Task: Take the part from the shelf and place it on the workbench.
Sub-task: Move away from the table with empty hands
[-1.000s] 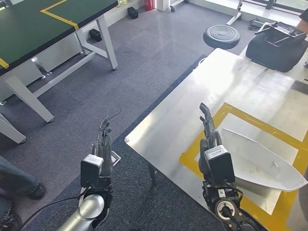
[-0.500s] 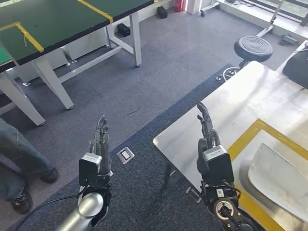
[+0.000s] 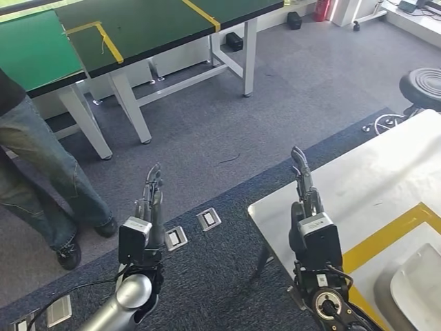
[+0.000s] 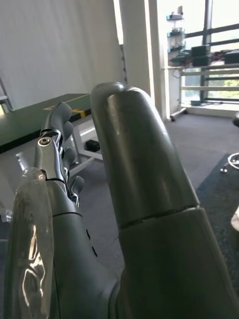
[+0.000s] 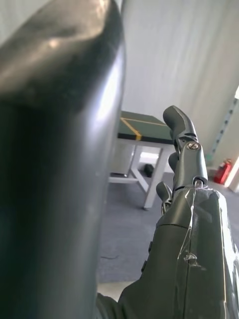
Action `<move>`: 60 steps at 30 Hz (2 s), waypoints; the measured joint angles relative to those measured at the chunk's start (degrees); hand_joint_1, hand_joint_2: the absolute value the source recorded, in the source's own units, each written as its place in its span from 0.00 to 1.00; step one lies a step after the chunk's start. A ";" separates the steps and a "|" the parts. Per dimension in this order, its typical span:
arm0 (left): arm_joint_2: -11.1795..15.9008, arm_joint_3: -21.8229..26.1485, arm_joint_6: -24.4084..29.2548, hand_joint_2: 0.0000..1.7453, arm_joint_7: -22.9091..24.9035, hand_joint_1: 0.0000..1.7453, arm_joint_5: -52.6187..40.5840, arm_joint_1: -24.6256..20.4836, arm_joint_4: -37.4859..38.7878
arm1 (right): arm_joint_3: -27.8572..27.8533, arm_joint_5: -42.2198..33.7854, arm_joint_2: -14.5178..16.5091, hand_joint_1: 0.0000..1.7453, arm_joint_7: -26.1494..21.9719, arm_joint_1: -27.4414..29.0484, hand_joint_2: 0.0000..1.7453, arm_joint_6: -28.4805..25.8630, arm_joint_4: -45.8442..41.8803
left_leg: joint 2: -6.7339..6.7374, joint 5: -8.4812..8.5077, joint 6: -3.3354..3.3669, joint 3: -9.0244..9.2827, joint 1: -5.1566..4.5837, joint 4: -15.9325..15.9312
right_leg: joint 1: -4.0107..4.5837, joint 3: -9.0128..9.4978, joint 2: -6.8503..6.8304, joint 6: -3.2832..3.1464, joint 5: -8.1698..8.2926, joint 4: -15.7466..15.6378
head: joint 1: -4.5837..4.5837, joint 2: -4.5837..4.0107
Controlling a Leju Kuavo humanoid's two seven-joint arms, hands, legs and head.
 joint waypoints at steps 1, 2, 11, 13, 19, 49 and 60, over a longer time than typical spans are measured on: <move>0.02 0.00 0.08 0.00 0.08 0.00 0.01 0.01 0.00 | 0.03 0.01 -0.01 0.00 -0.03 0.13 0.00 0.01 -0.02 | 1.03 -1.61 -0.29 -2.33 0.28 4.13 | 0.05 0.01 -0.88 -0.05 -0.07 -0.02 | -0.39 0.01; 0.04 -0.01 0.13 0.00 0.13 0.00 0.01 0.10 0.00 | 0.04 0.02 -0.01 0.00 -0.06 0.28 0.00 0.03 -0.02 | 1.57 -2.39 -0.51 -4.08 0.52 7.07 | 0.08 0.03 -1.72 -0.07 -0.16 -0.01 | -0.56 0.01; 0.15 0.00 0.39 0.00 0.22 0.00 0.04 0.25 -0.10 | 0.04 0.10 -0.02 0.00 -0.40 0.43 0.00 0.43 -0.02 | 4.66 4.80 0.90 4.17 0.21 -9.47 | 0.67 1.76 -6.92 1.83 -1.99 -0.29 | -1.26 0.01; 0.16 -0.01 0.50 0.00 0.21 0.00 0.09 0.32 -0.18 | 0.01 0.15 -0.02 0.00 -0.49 0.44 0.00 0.57 -0.02 | 3.42 4.75 1.54 4.61 0.35 -9.78 | 0.42 1.35 -5.41 2.28 -3.56 1.39 | -0.74 0.01; 0.05 -0.01 -0.11 0.00 0.20 0.00 0.38 0.44 -0.26 | -0.04 0.39 -0.02 0.00 -0.10 1.23 0.00 0.02 -0.02 | -0.79 4.47 2.48 5.35 0.09 -9.86 | 0.53 -7.95 -0.51 1.84 -8.35 17.88 | 1.17 0.01; -0.01 -0.01 1.12 0.00 0.10 0.00 0.31 0.73 -0.49 | -0.09 0.27 -0.15 0.00 0.17 1.56 0.00 0.69 -0.67 | 0.01 4.54 2.32 6.11 0.26 -10.64 | 0.46 -8.19 -0.60 1.91 -8.85 18.34 | 1.32 0.00; 0.13 -0.02 1.15 0.00 0.31 0.00 0.14 0.84 -0.66 | -0.08 0.29 -0.17 0.00 0.21 1.26 0.00 0.78 -0.74 | -1.40 1.98 -0.11 3.25 0.39 -5.53 | 0.16 -0.29 0.99 -0.39 0.64 -0.22 | 0.93 0.01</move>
